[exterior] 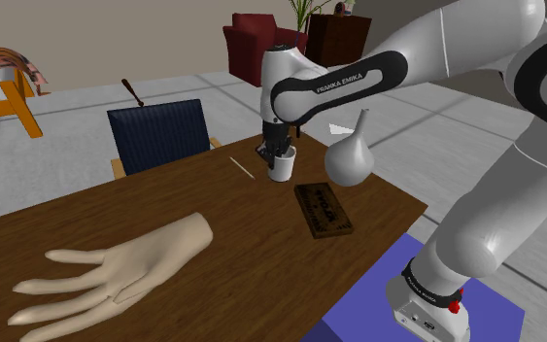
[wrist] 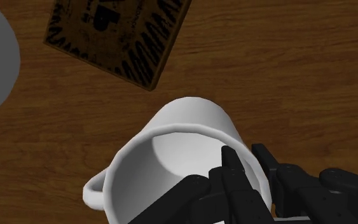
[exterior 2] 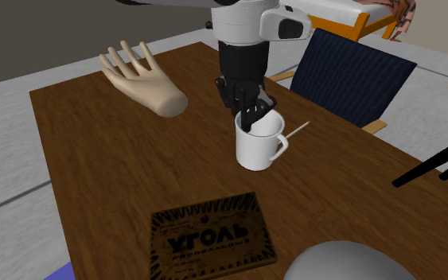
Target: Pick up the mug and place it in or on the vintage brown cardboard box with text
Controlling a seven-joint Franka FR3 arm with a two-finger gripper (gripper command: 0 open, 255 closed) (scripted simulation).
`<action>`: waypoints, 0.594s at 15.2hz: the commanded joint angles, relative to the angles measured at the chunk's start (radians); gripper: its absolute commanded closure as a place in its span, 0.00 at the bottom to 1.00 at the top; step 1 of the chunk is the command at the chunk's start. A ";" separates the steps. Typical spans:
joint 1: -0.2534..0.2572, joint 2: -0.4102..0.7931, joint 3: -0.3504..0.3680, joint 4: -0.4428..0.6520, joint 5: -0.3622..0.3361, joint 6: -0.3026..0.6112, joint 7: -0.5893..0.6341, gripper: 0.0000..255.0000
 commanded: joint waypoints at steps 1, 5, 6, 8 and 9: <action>0.000 -0.009 0.000 0.019 0.004 -0.027 -0.004 1.00; 0.000 -0.027 -0.002 0.054 0.010 -0.080 -0.011 1.00; 0.000 -0.031 -0.002 0.064 0.011 -0.093 -0.013 1.00; 0.000 -0.038 -0.003 0.083 0.014 -0.120 -0.016 1.00; -0.001 -0.080 -0.007 0.043 0.024 -0.119 -0.027 1.00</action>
